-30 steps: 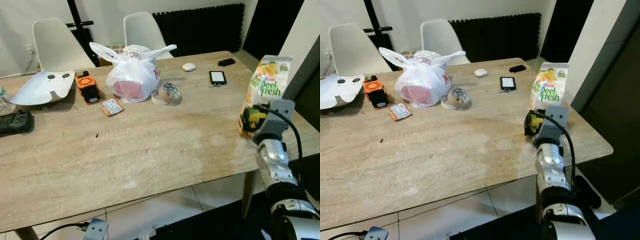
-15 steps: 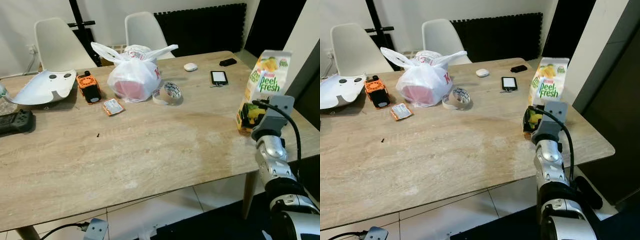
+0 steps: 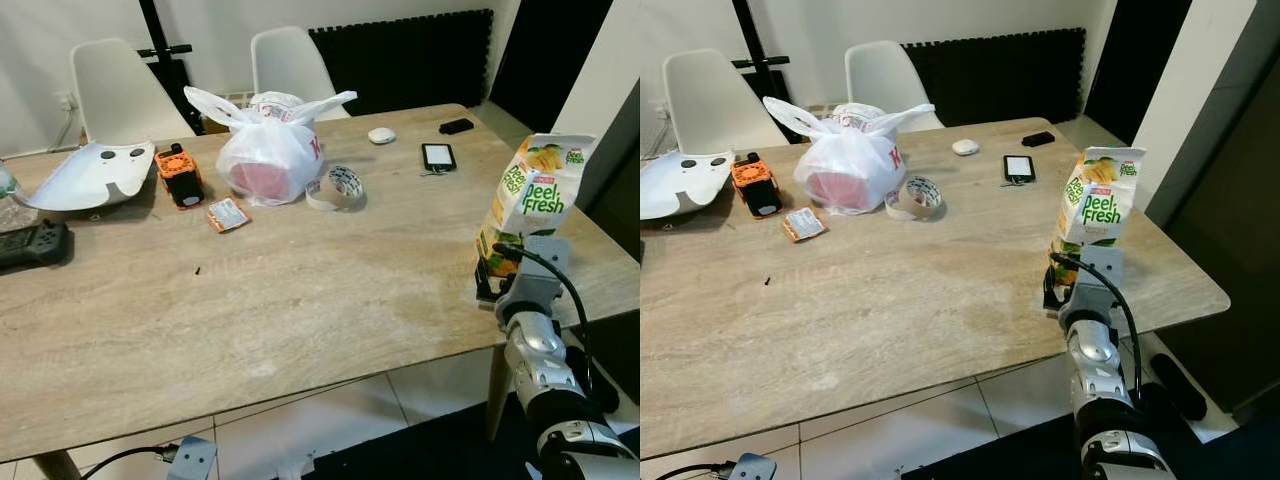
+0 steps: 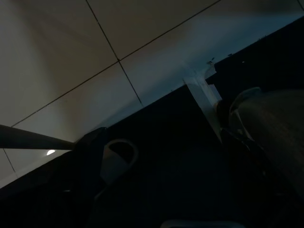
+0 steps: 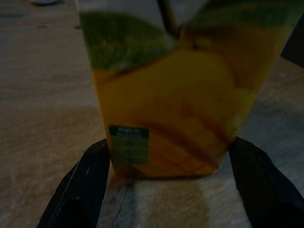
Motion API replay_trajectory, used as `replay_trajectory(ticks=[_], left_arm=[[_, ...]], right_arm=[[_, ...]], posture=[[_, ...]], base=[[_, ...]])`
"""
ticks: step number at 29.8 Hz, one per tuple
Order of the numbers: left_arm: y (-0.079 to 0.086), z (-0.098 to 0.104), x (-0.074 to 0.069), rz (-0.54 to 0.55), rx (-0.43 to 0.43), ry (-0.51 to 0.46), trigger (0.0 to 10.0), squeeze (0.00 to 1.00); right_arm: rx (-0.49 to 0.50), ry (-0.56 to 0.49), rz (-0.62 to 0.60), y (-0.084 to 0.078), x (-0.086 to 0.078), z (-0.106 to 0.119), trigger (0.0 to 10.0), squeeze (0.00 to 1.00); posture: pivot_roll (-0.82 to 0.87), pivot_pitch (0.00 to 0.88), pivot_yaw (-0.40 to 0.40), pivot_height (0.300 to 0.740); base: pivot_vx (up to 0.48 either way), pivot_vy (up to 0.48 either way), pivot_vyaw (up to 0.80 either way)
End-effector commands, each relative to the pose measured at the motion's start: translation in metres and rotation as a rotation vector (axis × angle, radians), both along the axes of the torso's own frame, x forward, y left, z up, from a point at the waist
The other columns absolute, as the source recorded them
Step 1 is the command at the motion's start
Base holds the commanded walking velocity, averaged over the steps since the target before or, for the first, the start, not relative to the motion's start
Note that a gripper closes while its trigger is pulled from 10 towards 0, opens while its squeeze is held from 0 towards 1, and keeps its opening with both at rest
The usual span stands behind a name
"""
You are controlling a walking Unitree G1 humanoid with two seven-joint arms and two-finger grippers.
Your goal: Restocking fridge
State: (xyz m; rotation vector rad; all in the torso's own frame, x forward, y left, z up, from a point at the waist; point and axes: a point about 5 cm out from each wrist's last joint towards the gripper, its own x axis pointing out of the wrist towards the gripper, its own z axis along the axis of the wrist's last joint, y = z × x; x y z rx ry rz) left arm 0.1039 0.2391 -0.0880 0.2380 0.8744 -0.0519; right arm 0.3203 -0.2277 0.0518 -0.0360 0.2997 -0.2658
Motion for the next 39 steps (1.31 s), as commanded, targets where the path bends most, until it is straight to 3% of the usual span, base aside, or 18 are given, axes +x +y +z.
replay_trajectory(ticks=[1, 9, 18, 26, 31, 33, 39], left_arm=[[0.005, -0.001, -0.006, -0.008, 0.018, 0.030, 10.0, 0.00], [0.004, -0.002, -0.008, -0.001, 0.015, 0.034, 10.0, 0.00], [0.003, -0.002, -0.009, 0.000, 0.011, 0.033, 10.0, 0.00], [0.002, -0.002, -0.009, -0.002, 0.012, 0.036, 10.0, 0.00], [0.002, -0.002, -0.008, -0.002, 0.012, 0.035, 10.0, 0.00], [0.002, -0.002, -0.009, 0.001, 0.010, 0.033, 10.0, 0.00], [0.003, -0.002, -0.010, 0.001, 0.009, 0.035, 10.0, 0.00]], right_arm=[[0.007, 0.094, 0.024, 0.007, -0.014, -0.022, 10.0, 0.00], [0.005, 0.212, 0.106, 0.026, -0.035, -0.050, 10.0, 0.00], [-0.103, 0.034, 0.034, 0.051, -0.034, -0.036, 10.0, 0.00], [-0.139, -0.105, 0.003, 0.051, -0.027, -0.014, 10.0, 0.00], [-0.105, -0.113, 0.069, 0.064, -0.030, -0.015, 10.0, 0.00], [-0.072, -0.102, 0.152, 0.080, -0.037, -0.017, 10.0, 0.00], [-0.016, -0.058, 0.178, 0.090, -0.048, -0.024, 10.0, 0.00]], posture=[[0.06, 0.000, 0.020, 0.740], [0.06, 0.000, 0.007, 0.740], [0.07, 0.000, 0.004, 0.740], [0.07, 0.000, 0.004, 0.740], [0.07, 0.000, 0.002, 0.740], [0.07, 0.000, -0.004, 0.740], [0.07, 0.000, -0.003, 0.740]], base=[[0.000, 0.000, 0.00], [0.000, 0.000, 0.00], [0.000, 0.000, 0.00], [0.000, 0.000, 0.00], [0.000, 0.000, 0.00], [0.000, 0.000, 0.00], [0.000, 0.000, 0.00]])
